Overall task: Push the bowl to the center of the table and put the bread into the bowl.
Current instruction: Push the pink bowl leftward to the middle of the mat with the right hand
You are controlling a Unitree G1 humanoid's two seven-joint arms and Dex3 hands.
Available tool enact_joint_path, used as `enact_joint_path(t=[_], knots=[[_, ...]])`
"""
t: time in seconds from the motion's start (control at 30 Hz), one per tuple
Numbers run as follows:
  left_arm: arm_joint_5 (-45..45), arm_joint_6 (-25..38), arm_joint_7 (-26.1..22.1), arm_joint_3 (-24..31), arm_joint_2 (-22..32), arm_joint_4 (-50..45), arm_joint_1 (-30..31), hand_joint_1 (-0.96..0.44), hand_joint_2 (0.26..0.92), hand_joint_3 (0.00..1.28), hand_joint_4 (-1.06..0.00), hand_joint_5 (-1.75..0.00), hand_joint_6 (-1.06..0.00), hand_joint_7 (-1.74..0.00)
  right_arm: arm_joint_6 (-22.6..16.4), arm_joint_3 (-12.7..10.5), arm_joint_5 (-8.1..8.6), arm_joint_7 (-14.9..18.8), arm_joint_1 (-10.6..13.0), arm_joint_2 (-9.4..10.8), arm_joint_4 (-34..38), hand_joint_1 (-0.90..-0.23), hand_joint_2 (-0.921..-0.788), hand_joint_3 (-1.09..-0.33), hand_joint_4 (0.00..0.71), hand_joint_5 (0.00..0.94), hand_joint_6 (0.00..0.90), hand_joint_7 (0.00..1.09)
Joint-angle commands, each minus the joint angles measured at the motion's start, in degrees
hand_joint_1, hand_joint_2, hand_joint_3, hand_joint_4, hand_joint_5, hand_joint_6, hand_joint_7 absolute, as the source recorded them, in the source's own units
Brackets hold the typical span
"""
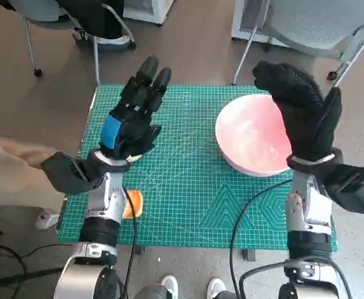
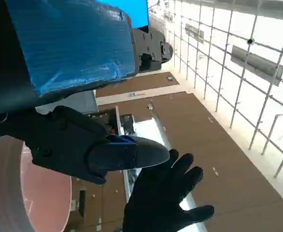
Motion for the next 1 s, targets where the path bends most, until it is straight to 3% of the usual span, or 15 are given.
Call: enact_joint_path(t=[0.03,1.0], knots=[[0.3,-0.2,0.1,-0.2,0.1,-0.8,0.6,-0.63,0.921,0.36,-0.01,0.0,-0.15,-0.02,0.8,0.0,0.68,0.6,1.5,0.3,0.1,-0.664,-0.921,-0.692,0.209,0.001,0.07,0.47],[0.1,2.2,0.3,-0.5,0.2,-3.1,1.5,-0.61,0.921,0.32,-0.01,0.0,-0.15,-0.02,-0.1,0.1,-0.62,0.3,1.4,0.0,0.3,-0.656,-0.921,-0.7,0.195,0.0,0.068,0.47]])
